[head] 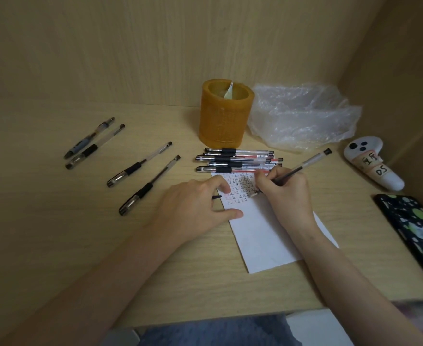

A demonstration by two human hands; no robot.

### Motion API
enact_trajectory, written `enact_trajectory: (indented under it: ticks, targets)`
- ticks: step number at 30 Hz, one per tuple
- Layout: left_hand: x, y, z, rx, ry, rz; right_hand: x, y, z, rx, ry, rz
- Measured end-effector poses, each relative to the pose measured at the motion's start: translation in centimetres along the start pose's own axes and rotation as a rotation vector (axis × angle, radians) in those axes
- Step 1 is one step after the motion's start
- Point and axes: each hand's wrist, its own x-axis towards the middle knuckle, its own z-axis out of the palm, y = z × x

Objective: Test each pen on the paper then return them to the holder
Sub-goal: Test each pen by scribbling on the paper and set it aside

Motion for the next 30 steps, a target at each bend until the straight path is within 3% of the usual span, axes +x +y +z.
enact_trajectory:
  ticks: [30]
  targets:
    - [-0.11,0.1,-0.14,-0.015,-0.008,0.0,-0.21,-0.26,-0.02,-0.077,-0.014,-0.036]
